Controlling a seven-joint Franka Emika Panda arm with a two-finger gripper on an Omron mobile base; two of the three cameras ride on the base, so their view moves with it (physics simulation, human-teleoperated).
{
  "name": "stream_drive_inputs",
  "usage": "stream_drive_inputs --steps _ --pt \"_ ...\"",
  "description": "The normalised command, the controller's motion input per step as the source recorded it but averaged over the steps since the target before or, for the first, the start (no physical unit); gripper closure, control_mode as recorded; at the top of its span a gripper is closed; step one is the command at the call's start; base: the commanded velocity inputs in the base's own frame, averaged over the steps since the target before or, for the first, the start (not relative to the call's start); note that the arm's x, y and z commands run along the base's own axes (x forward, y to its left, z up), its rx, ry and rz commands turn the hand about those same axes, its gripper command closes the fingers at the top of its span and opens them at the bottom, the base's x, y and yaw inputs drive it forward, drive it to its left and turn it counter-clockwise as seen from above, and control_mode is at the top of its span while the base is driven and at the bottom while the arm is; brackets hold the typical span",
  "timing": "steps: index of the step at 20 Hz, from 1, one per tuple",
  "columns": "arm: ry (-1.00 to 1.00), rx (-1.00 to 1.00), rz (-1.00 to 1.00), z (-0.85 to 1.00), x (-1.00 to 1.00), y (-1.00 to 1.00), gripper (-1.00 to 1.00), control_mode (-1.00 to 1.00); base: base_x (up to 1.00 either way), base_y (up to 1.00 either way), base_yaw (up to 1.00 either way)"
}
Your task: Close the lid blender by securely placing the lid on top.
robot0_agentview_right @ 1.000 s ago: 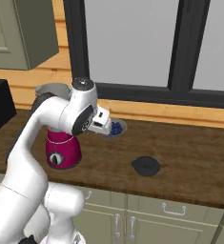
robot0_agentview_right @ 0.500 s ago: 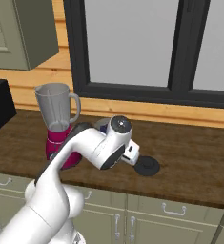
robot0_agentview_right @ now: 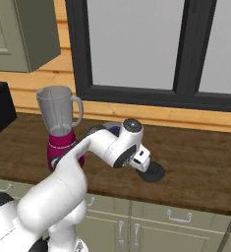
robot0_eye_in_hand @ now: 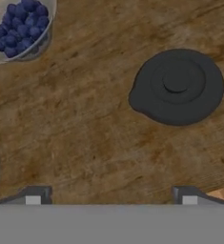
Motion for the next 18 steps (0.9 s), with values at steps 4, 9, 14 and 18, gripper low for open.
stream_drive_inputs --steps 4,9,14,18 --pt "0.2 0.0 0.0 -0.21 0.19 -0.69 -1.0 -1.0 0.0 0.0 0.0" --pt "0.13 0.0 0.0 -0.22 0.14 -0.47 -1.0 -1.0 0.0 0.0 0.0" --pt "0.07 0.0 0.0 -0.39 0.23 -0.23 -1.0 -1.0 0.0 0.0 0.0" --pt "0.08 0.0 0.0 -0.21 0.35 -0.07 -1.0 -1.0 0.0 0.0 0.0"
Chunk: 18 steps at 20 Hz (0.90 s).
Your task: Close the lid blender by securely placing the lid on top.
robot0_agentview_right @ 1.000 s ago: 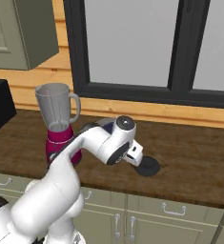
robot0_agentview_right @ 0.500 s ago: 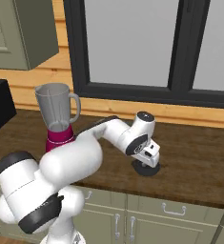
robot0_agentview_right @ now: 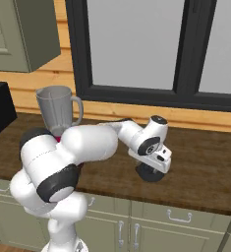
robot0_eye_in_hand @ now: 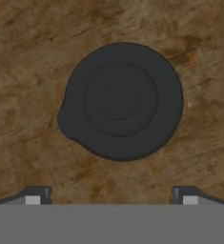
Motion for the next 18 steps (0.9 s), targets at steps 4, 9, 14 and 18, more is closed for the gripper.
stream_drive_inputs --steps 4,9,14,18 --pt "0.09 0.0 0.0 -0.29 0.46 0.0 -1.0 -1.0 0.0 0.0 0.0" --pt "0.04 0.0 0.0 -0.33 0.38 0.01 -1.0 -1.0 0.0 0.0 0.0" --pt "0.0 0.0 0.0 -0.3 0.22 0.0 -1.0 -1.0 0.0 0.0 0.0" --pt "0.0 0.0 0.0 -0.36 0.13 -0.04 -1.0 -1.0 0.0 0.0 0.0"
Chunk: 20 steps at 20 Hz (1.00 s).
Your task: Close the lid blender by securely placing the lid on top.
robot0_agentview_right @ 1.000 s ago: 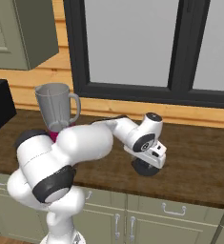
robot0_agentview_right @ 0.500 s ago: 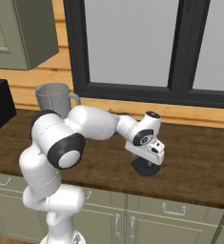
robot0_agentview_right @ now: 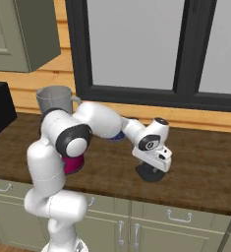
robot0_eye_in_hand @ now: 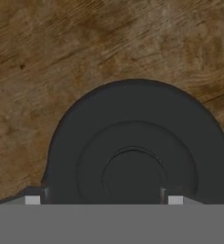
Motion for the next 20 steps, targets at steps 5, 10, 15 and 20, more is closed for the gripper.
stream_drive_inputs --steps 5,10,15,20 --pt "0.0 0.0 0.0 -0.46 0.02 -0.14 -1.0 -1.0 0.0 0.0 0.0" --pt "0.0 0.0 0.0 -0.59 0.02 -0.02 -1.0 -1.0 0.0 0.0 0.0" --pt "0.03 -0.1 0.0 -0.97 -0.04 0.14 1.0 -1.0 0.0 0.0 0.0" --pt "0.01 -0.07 0.0 -1.0 0.0 0.2 1.0 -1.0 0.0 0.0 0.0"
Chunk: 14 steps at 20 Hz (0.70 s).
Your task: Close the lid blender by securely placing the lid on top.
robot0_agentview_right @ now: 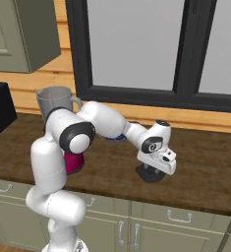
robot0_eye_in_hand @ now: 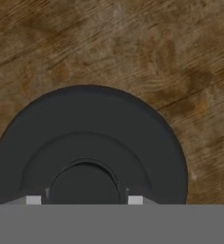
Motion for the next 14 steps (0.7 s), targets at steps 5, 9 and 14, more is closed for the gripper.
stream_drive_inputs --steps 5,9,14 --pt "0.0 -0.01 0.0 -0.59 -0.04 0.26 1.0 -1.0 0.0 0.0 0.0" --pt "0.0 0.02 -0.01 0.0 -0.06 0.35 1.0 -1.0 0.0 0.0 0.0" --pt "0.0 0.03 -0.02 0.19 -0.09 0.48 1.0 -1.0 0.0 0.0 0.0"
